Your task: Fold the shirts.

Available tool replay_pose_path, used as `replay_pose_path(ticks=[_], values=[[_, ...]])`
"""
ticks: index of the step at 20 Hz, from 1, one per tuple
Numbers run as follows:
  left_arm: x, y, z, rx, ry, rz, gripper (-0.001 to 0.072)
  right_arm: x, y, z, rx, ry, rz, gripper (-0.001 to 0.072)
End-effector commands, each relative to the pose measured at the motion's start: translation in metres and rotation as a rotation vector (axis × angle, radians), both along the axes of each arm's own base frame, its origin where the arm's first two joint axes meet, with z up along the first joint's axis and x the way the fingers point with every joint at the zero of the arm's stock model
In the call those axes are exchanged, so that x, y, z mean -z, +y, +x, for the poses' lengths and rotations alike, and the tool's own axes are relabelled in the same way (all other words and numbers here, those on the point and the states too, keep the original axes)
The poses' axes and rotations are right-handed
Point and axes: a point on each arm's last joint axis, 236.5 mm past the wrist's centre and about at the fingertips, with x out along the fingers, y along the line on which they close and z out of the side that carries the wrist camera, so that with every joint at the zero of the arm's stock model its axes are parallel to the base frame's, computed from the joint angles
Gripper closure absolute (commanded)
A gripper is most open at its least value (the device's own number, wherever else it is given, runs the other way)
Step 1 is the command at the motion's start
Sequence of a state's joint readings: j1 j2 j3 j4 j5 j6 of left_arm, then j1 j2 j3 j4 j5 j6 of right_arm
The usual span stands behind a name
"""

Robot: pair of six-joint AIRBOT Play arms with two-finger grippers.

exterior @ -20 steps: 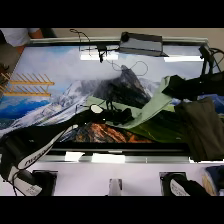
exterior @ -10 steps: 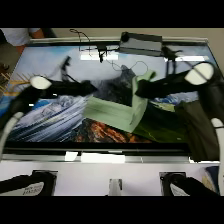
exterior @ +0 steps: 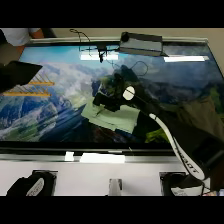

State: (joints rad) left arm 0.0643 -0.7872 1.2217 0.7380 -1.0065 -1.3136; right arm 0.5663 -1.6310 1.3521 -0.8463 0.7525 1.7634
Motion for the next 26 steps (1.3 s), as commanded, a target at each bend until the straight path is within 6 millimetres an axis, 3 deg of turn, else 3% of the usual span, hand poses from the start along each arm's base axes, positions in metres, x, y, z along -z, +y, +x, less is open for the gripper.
replay_pose_path(ticks=[1,3,7,9,10,12,15,21,22,23,24,26], values=[[-0.004,0.013,-0.018,-0.033,-0.033,0.085,0.0669,0.018,-0.021,-0.011,-0.037,0.081,-0.068,0.0057],[0.005,0.017,-0.013,-0.045,-0.017,0.102,0.0669,0.017,-0.071,-0.015,-0.078,0.104,-0.188,0.0059],[0.015,0.019,-0.008,-0.048,0.009,0.109,0.0668,0.019,-0.216,-0.034,-0.077,0.232,-0.512,0.0059],[0.017,0.019,-0.006,-0.047,0.016,0.109,0.0668,0.026,-0.252,-0.044,-0.009,0.295,-0.507,0.0061],[0.017,0.019,-0.006,-0.047,0.017,0.109,0.0668,0.035,-0.255,-0.05,0.022,0.327,-0.469,0.006],[0.017,0.019,-0.006,-0.047,0.017,0.109,0.0668,0.055,-0.24,-0.055,0.078,0.372,-0.356,0.0058],[0.018,0.018,-0.007,-0.048,0.032,0.096,0.0668,0.078,-0.223,-0.048,0.158,0.361,-0.267,0.0059],[0.02,0.017,-0.009,-0.039,0.042,0.099,0.0668,0.107,-0.184,-0.045,0.169,0.412,-0.162,0.0071],[0.02,0.017,-0.009,-0.039,0.042,0.099,0.0668,0.111,-0.183,-0.045,0.169,0.418,-0.162,0.0163],[0.021,0.017,-0.009,-0.039,0.042,0.099,0.0668,0.113,-0.183,-0.044,0.174,0.418,-0.162,0.0361],[0.02,0.017,-0.009,-0.039,0.042,0.1,0.0668,0.112,-0.186,-0.039,0.18,0.402,-0.159,0.0692],[0.021,0.017,-0.009,-0.039,0.042,0.1,0.0668,0.095,-0.196,-0.021,0.148,0.332,-0.147,0.0689]])
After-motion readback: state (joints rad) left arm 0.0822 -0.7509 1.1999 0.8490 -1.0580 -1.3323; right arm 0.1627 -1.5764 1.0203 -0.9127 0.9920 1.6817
